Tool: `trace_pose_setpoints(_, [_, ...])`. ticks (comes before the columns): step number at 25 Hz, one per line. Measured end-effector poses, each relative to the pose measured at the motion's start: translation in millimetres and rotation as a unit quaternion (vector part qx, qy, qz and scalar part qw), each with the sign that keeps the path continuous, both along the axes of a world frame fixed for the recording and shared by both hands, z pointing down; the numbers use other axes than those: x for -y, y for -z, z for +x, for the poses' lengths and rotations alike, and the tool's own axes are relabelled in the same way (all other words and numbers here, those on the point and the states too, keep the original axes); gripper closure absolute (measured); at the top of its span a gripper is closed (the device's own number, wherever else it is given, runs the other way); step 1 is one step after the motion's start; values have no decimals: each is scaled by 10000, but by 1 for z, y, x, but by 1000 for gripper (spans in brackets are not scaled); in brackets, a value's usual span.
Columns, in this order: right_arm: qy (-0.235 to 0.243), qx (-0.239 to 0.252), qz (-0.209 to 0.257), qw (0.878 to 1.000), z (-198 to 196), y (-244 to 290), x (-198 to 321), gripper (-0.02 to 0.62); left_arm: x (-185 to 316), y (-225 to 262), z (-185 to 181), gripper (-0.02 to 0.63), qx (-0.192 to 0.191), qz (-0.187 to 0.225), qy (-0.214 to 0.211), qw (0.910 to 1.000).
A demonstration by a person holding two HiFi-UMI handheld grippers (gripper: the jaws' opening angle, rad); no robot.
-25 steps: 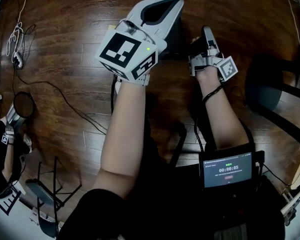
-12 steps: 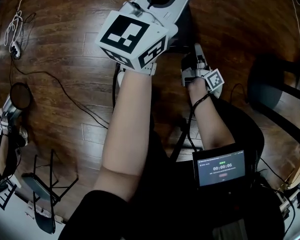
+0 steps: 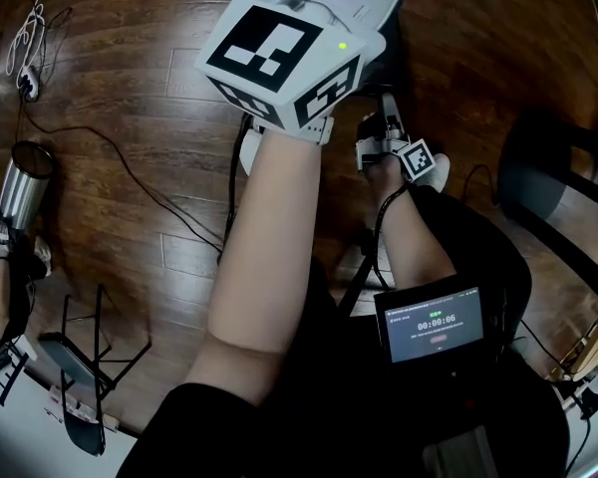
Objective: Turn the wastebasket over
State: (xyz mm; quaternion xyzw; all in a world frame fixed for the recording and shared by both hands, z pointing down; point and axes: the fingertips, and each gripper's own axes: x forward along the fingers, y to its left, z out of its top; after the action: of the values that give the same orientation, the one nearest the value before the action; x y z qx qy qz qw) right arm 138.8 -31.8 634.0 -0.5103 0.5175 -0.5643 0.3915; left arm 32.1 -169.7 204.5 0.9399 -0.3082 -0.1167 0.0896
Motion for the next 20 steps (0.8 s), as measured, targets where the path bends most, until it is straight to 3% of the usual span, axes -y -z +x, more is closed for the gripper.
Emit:
trace_pose_setpoints(14, [15,17,315,9995,-16,-13,63,437,3,6,-3,606,-341,-107,26,9994])
trace_pose_setpoints(20, [-23,-30,393,9992,-14,-17,90,507,7,6,-10,606,-314,-220,106,9992])
